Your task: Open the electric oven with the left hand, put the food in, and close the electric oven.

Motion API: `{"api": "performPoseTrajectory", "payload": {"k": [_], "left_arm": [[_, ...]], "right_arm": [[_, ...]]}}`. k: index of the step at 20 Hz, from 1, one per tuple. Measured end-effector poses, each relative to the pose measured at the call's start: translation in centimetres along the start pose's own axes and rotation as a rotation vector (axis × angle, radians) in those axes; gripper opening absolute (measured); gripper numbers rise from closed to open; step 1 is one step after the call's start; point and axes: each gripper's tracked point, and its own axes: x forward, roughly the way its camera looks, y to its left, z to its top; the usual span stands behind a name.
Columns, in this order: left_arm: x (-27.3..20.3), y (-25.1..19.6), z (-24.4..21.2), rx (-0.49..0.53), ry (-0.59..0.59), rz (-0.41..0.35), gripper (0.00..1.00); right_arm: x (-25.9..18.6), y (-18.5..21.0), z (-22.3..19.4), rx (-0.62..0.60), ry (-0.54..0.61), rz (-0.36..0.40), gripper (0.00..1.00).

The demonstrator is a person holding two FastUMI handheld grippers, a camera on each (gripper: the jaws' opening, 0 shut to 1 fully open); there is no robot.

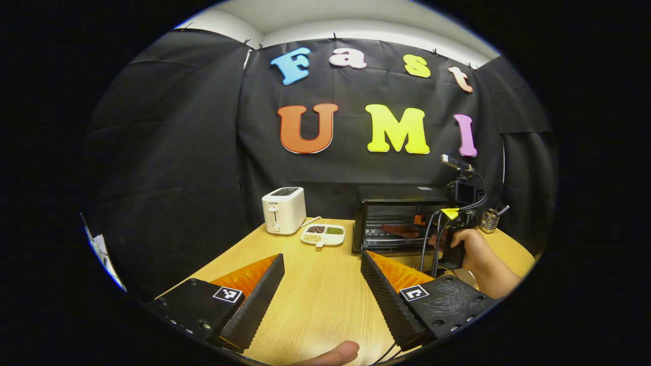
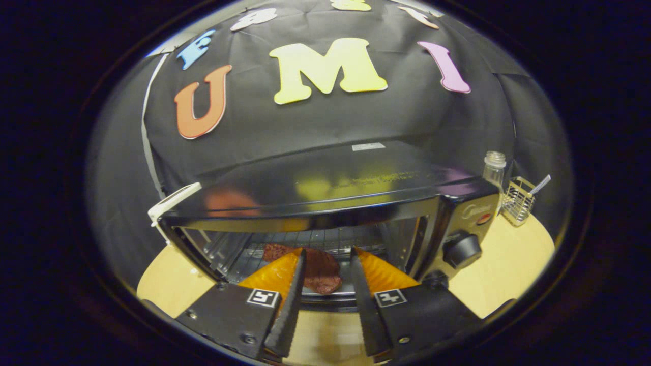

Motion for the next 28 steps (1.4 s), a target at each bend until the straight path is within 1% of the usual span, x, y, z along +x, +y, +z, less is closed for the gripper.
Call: {"api": "performPoseTrajectory", "payload": {"k": [1, 2, 6, 8, 10, 12, 16, 17, 21, 22, 24, 28], "left_arm": [[0.1, -0.1, -0.1, -0.001, 0.004, -0.003, 0.96], [0.1, -0.3, -0.2, -0.003, 0.010, -0.004, 0.96], [0.0, -1.0, -0.9, -0.001, 0.025, -0.012, 0.97], [0.0, -1.7, -1.3, 0.003, 0.034, -0.022, 0.96], [0.2, -2.4, -1.8, 0.009, 0.043, -0.032, 0.96], [0.7, -3.4, -2.4, 0.009, 0.057, -0.048, 0.96], [2.3, -6.7, -4.2, -0.008, 0.088, -0.105, 0.96], [2.8, -7.7, -4.8, -0.011, 0.102, -0.126, 0.96], [4.8, -11.7, -7.4, 0.000, 0.164, -0.203, 0.96], [4.4, -12.5, -8.1, 0.009, 0.182, -0.218, 0.96], [5.2, -14.4, -9.8, 0.026, 0.227, -0.246, 0.96], [6.5, -17.6, -11.9, 0.038, 0.301, -0.296, 0.96]], "right_arm": [[-1.3, 0.0, 0.1, -0.001, -0.003, 0.010, 0.59], [-2.6, 0.1, 0.3, -0.006, -0.012, 0.024, 0.60], [-8.3, -0.3, 1.9, -0.033, -0.073, 0.060, 0.73], [-11.0, -0.4, 3.1, -0.037, -0.111, 0.077, 0.76], [-13.7, -0.9, 4.1, -0.064, -0.151, 0.077, 0.81], [-16.5, -1.6, 5.7, -0.102, -0.198, 0.073, 0.84], [-22.0, -2.5, 9.0, -0.136, -0.321, 0.074, 0.93], [-23.5, -3.2, 9.6, -0.141, -0.342, 0.065, 0.99], [-27.6, -5.4, 12.0, -0.128, -0.410, 0.030, 1.00], [-28.6, -6.2, 12.5, -0.127, -0.422, 0.016, 1.00], [-30.4, -7.5, 13.6, -0.116, -0.451, -0.009, 1.00], [-32.6, -9.6, 14.4, -0.098, -0.481, -0.026, 1.00]]}}
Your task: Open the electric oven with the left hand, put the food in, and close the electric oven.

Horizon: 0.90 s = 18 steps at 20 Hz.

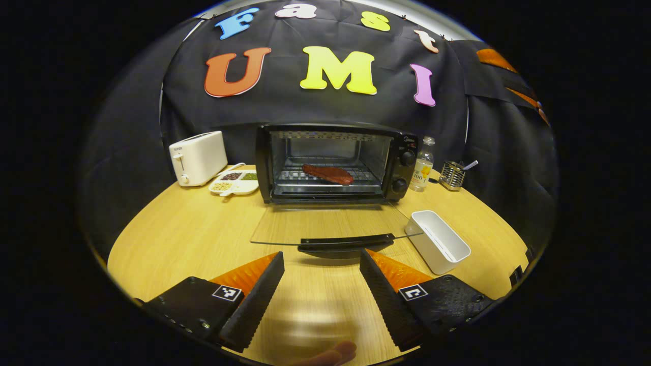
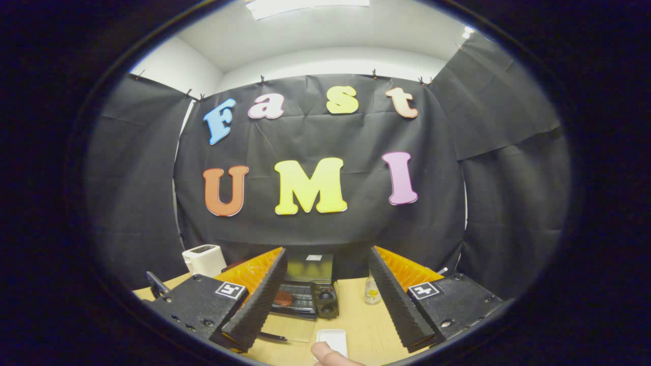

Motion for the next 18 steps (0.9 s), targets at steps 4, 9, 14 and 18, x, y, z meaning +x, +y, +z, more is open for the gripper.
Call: {"api": "performPoseTrajectory", "payload": {"k": [4, 9, 14, 18], "left_arm": [[2.1, -1.3, -1.2, 0.036, 0.042, -0.012, 0.96], [4.6, -1.5, -1.1, 0.077, 0.039, 0.028, 0.96], [5.3, -1.3, -2.6, 0.048, 0.125, 0.063, 0.97], [5.1, -1.4, -2.2, 0.046, 0.128, 0.072, 0.96]], "right_arm": [[-0.7, -1.3, -0.3, 0.009, -0.008, 0.007, 1.00], [-0.4, -3.4, -0.9, 0.036, -0.015, -0.005, 1.00], [-0.5, -5.4, -1.3, 0.076, -0.023, -0.007, 1.00], [-0.6, -6.1, -1.7, 0.071, -0.019, -0.015, 0.96]]}}
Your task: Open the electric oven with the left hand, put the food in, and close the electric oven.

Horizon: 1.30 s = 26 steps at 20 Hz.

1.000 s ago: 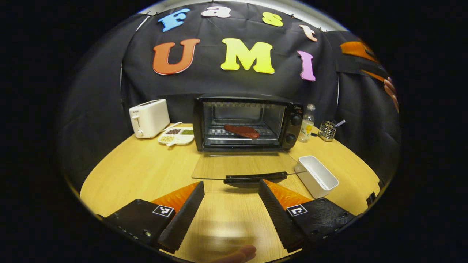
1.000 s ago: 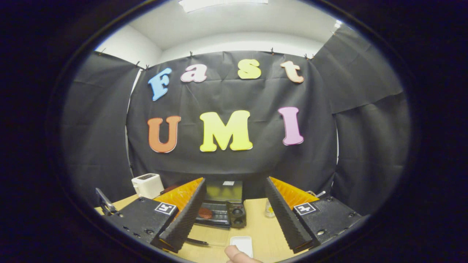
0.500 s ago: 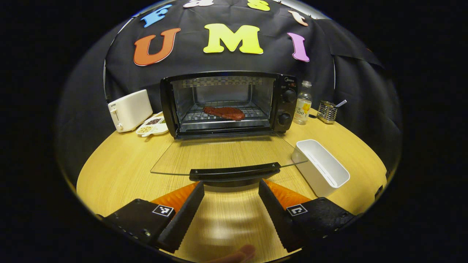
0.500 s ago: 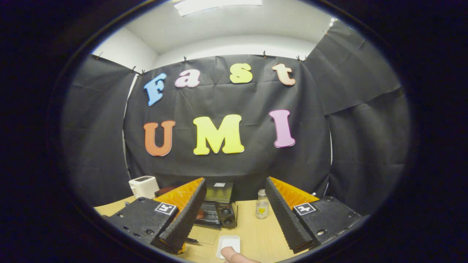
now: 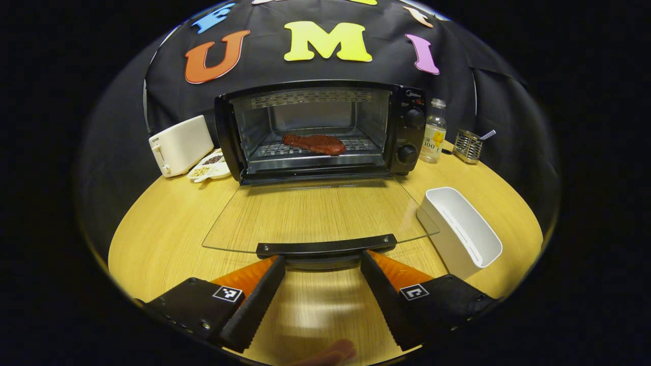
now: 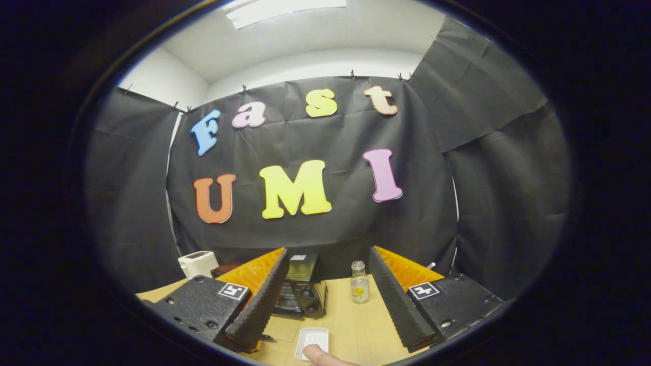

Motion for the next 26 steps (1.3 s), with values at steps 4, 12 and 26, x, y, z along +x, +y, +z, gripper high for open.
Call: {"api": "performPoseTrajectory", "payload": {"k": [4, 12, 26], "left_arm": [[-0.9, 0.1, 1.7, 0.001, -0.035, 0.005, 0.96], [-2.5, 0.6, 7.8, 0.008, -0.175, 0.001, 0.96], [-0.7, 1.5, 17.0, 0.013, -0.294, -0.052, 0.98]], "right_arm": [[-0.3, -0.4, 0.0, -0.041, 0.002, -0.008, 0.96], [-0.9, -1.0, 0.4, -0.048, -0.008, -0.016, 0.99], [-2.9, -2.9, 0.1, -0.046, 0.027, -0.065, 0.99]]}}
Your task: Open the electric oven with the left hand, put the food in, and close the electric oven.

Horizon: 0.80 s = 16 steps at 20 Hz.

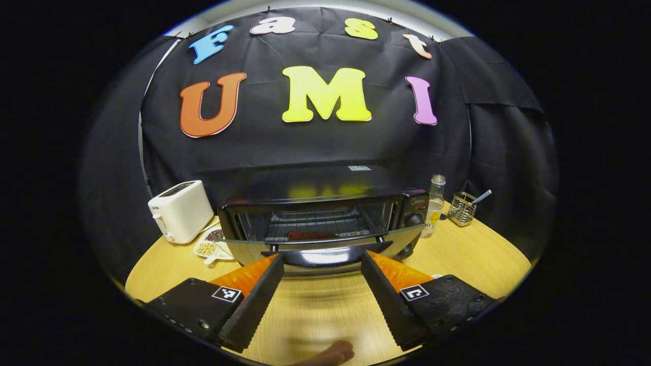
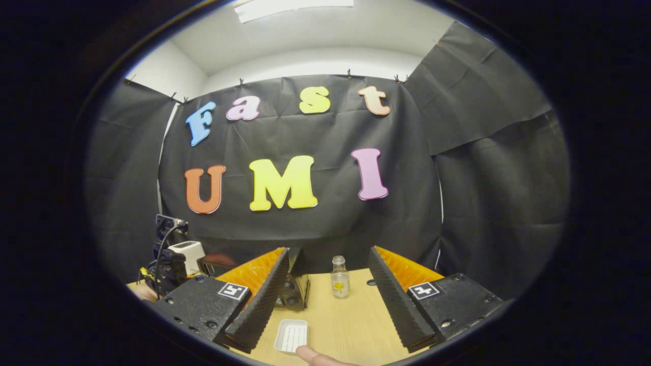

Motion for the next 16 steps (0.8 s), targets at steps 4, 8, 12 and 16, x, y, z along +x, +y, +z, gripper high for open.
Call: {"api": "performPoseTrajectory", "payload": {"k": [4, 8, 12, 16], "left_arm": [[1.5, 0.9, 1.5, -0.002, -0.027, -0.004, 0.97], [-1.2, 1.7, 2.8, -0.006, -0.050, 0.025, 0.98], [-6.7, 1.8, 5.0, 0.010, -0.128, 0.045, 0.98], [-13.8, 1.5, 6.3, 0.042, -0.196, 0.076, 0.97]], "right_arm": [[-1.6, -0.9, 0.3, 0.016, 0.013, -0.027, 0.99], [-3.9, -1.3, 0.8, 0.029, 0.017, -0.028, 0.99], [-6.4, -1.2, 1.1, 0.015, 0.006, -0.033, 0.96], [-9.8, -1.0, 1.6, -0.029, -0.018, -0.063, 0.99]]}}
